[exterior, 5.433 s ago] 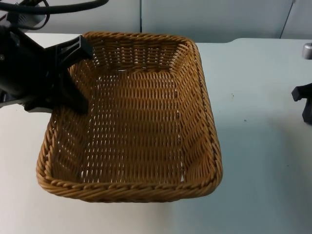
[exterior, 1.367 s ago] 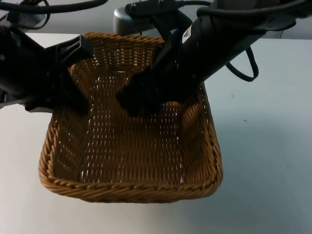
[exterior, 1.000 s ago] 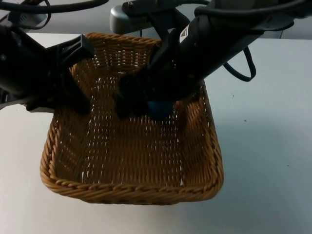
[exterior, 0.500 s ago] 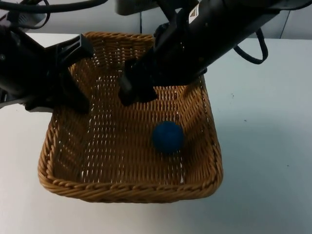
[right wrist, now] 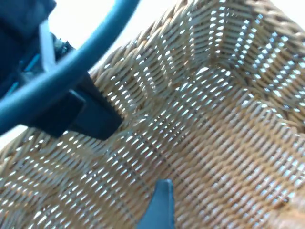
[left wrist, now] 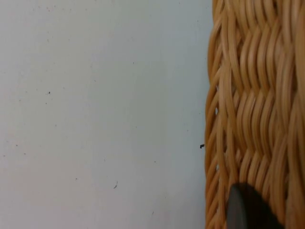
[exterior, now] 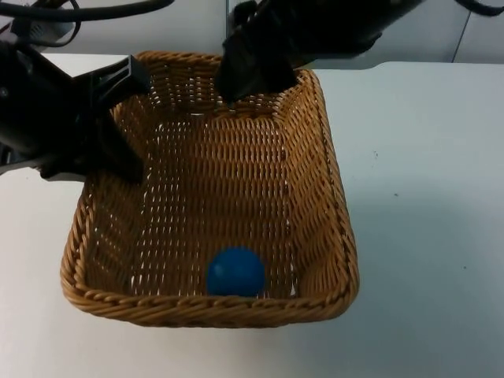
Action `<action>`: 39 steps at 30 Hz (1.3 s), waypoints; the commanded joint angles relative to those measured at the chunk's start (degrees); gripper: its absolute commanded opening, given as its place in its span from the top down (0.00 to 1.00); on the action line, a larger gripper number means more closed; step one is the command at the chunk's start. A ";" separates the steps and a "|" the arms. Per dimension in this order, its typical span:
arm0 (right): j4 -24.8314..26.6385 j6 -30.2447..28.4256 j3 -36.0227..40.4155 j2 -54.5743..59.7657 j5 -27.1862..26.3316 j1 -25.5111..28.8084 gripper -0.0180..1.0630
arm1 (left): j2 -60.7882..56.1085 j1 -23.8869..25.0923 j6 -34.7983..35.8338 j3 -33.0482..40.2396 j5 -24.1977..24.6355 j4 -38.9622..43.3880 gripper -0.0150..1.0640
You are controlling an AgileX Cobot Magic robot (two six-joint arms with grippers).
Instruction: Pick up the basket with the left hand and place the ball into the basket with the right hand.
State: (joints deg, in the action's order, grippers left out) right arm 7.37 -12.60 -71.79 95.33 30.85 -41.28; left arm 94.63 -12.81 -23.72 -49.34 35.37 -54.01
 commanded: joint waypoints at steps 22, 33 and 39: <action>-13.13 9.85 -0.15 -20.81 15.49 0.12 0.28 | 10.46 -5.07 -12.94 -1.92 -2.12 -20.25 0.99; -19.25 15.44 3.80 -27.57 16.89 0.12 0.28 | 20.44 -10.33 -12.94 -10.80 -4.69 -22.64 0.99; -22.29 18.71 8.31 -34.13 15.79 0.12 0.28 | 23.53 -10.32 -13.84 -12.02 -6.80 -23.59 0.99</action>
State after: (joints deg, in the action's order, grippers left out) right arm -13.96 5.01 -64.22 62.78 47.64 -41.28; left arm 118.35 -22.68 -37.24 -60.73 28.66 -75.65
